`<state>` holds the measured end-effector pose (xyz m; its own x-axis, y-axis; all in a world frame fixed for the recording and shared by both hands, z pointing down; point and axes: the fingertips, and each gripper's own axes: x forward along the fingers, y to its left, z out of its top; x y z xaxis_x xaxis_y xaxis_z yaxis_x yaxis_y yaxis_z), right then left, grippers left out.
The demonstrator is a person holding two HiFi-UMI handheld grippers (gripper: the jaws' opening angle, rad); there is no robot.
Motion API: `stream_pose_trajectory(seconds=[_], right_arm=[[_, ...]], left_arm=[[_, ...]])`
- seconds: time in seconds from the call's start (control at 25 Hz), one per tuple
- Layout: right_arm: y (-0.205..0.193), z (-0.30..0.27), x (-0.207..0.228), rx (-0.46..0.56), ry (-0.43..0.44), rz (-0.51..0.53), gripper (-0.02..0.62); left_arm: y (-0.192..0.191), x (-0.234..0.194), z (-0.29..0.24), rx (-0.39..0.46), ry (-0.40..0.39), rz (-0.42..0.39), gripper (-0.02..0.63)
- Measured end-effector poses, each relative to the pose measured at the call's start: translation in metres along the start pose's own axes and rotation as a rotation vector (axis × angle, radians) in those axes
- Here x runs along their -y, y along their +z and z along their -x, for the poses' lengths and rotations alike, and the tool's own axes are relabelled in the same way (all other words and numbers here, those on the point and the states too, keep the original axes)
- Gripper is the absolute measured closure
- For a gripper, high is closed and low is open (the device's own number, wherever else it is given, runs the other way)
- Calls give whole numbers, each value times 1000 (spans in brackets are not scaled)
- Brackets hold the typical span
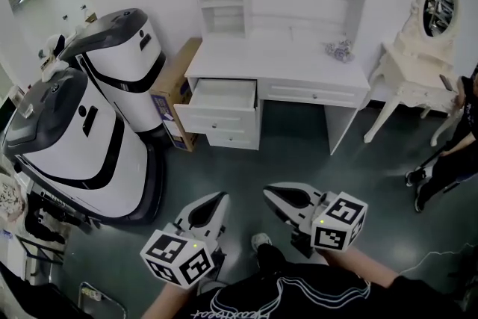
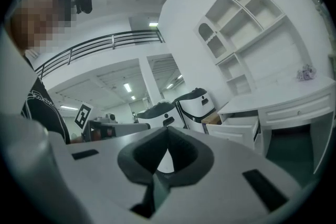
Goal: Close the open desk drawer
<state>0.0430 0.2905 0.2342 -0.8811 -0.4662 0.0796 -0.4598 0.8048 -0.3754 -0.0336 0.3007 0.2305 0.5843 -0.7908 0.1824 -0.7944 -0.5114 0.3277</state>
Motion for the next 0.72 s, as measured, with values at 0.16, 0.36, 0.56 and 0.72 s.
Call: stream_pose_trajectory(seconds=[0.16, 0.36, 0.56, 0.72], right_arm=[[14, -27, 46, 6, 55, -91, 589], [34, -59, 106, -11, 71, -111, 589], [58, -87, 153, -13, 83, -100, 589], [69, -101, 173, -11, 87, -89, 589]], left_arm=[[11, -29, -45, -27, 26, 9, 601], [33, -64, -101, -35, 49, 5, 601], [50, -102, -145, -24, 81, 22, 601], [60, -117, -163, -10, 89, 33, 601]])
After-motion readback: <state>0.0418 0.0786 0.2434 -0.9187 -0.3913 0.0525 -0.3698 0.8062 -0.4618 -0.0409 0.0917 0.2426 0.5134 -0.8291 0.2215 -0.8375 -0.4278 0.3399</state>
